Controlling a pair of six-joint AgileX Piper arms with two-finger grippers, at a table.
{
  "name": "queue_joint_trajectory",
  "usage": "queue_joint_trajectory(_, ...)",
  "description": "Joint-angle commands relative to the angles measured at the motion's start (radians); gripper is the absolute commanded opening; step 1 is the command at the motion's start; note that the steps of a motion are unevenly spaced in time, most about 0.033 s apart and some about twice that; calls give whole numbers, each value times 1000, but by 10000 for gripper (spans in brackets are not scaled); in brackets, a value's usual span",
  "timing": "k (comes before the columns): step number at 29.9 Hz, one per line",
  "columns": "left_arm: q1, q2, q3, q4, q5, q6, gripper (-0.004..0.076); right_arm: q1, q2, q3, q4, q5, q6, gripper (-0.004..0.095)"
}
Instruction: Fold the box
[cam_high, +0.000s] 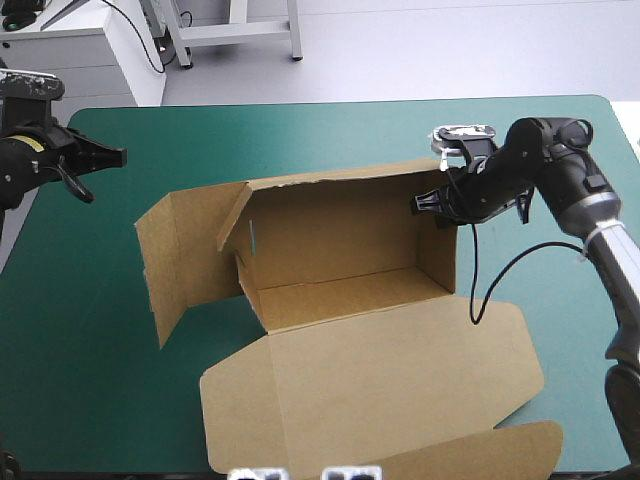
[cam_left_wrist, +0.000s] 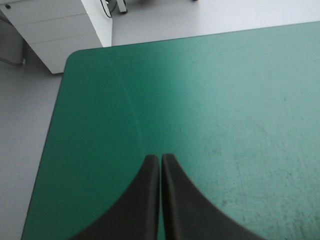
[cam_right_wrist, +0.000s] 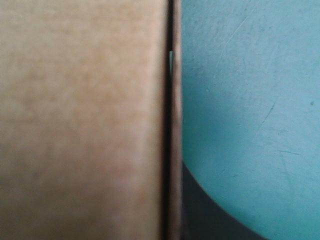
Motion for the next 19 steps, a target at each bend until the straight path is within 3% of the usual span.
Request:
queue_joint_trajectory(1, 34, -30, 10, -118, -47, 71, -2, 23, 29, -35, 30, 11, 12, 2)
queue_joint_trajectory(11, 37, -30, 46, -153, -29, 94, -2, 23, 207, -38, 29, -242, 12, 50)
queue_joint_trajectory(14, 37, -30, 46, -160, -29, 94, -2, 23, 233, -38, 33, -268, 12, 156)
queue_joint_trajectory(19, 37, -30, 46, -197, -17, 118, -2, 23, 225, -44, 31, -326, 12, 430)
